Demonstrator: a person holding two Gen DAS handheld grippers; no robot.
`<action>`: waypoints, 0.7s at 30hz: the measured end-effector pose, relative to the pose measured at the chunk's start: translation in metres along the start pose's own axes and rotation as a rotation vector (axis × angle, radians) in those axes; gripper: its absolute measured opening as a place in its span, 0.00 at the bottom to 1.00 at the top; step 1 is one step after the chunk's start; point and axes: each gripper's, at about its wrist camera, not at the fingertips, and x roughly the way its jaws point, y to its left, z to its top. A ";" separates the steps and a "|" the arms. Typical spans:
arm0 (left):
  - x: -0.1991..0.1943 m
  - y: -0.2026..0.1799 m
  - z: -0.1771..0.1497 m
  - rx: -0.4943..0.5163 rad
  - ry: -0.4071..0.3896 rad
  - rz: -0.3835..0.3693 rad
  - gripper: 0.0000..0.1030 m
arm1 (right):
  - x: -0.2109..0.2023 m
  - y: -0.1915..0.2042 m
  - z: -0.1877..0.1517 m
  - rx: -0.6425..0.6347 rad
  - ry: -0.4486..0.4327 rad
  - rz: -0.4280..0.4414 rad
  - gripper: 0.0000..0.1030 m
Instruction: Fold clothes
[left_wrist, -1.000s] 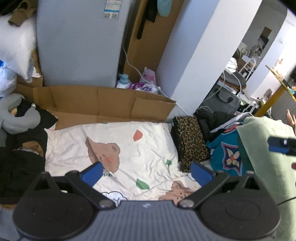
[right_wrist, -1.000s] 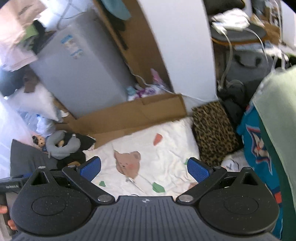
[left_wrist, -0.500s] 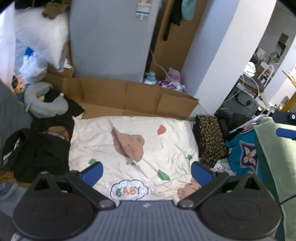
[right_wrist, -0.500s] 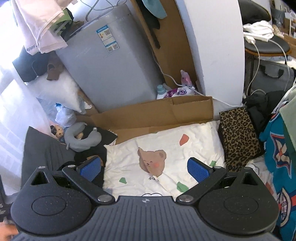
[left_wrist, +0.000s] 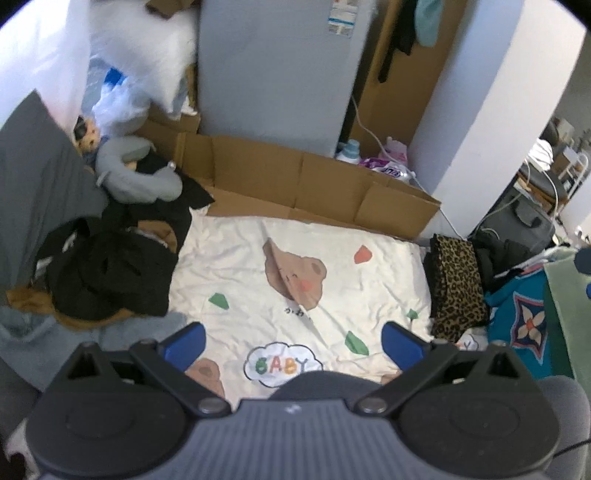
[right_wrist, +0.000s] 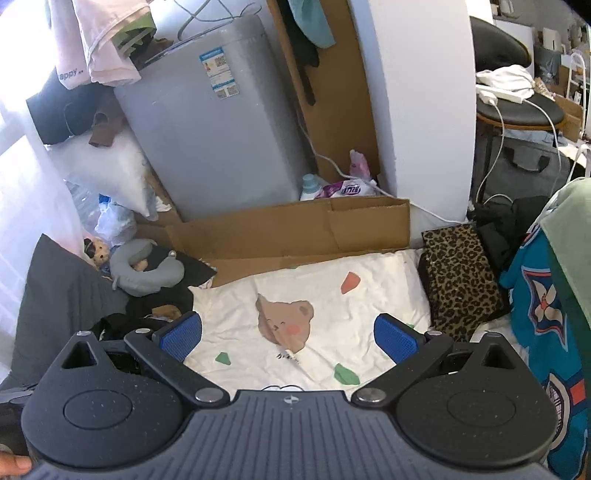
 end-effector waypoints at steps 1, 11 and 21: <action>0.002 0.000 -0.002 -0.006 -0.002 0.012 0.99 | 0.000 -0.004 -0.002 0.000 -0.004 0.000 0.99; 0.028 -0.012 -0.020 -0.012 0.002 0.069 0.99 | 0.019 -0.035 -0.031 -0.045 0.011 -0.038 0.99; 0.042 -0.031 -0.036 0.017 -0.012 0.112 0.99 | 0.042 -0.060 -0.058 -0.083 0.030 -0.062 0.99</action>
